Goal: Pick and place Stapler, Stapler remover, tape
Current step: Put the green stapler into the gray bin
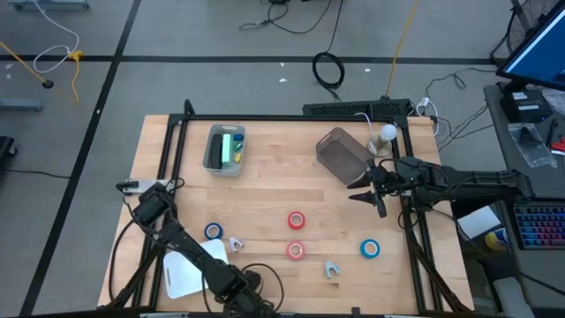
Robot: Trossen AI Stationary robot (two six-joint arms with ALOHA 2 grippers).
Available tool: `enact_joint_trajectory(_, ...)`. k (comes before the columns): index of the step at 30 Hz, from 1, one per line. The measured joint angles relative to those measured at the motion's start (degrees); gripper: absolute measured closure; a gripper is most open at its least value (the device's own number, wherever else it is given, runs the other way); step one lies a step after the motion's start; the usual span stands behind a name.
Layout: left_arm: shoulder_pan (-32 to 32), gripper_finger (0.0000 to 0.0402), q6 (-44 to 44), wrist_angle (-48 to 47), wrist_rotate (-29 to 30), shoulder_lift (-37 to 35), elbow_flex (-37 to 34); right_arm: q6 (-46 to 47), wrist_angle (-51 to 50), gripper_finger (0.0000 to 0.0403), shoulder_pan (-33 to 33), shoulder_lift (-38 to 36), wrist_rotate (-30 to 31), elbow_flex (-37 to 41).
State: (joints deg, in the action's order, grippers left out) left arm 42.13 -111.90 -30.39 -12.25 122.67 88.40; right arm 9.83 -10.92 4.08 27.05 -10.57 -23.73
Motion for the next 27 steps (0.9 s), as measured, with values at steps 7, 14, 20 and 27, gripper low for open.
enact_joint_trajectory(7, 0.92, 0.0286, 0.74, -6.26, 3.45, -0.05, 6.13, -0.05, 0.0, 0.0252, 0.02, 0.02, 0.0, 0.0)
enact_joint_trajectory(14, 0.27, 0.0287, 9.81, -13.46, 9.78, -0.07, 10.23, -0.86, 0.0, 0.0252, 0.0, 0.02, 0.0, 0.0)
enact_joint_trajectory(20, -1.42, 0.0287, 18.76, -13.27, 10.6, -0.04, 8.75, -0.86, 0.0, 0.0252, 0.01, -0.02, -0.02, 0.0)
enact_joint_trajectory(27, -2.12, 0.0287, 26.2, -12.91, 8.1, 1.41, 8.47, -0.92, 0.0, 0.0252, 0.0, -0.02, -0.02, 0.0)
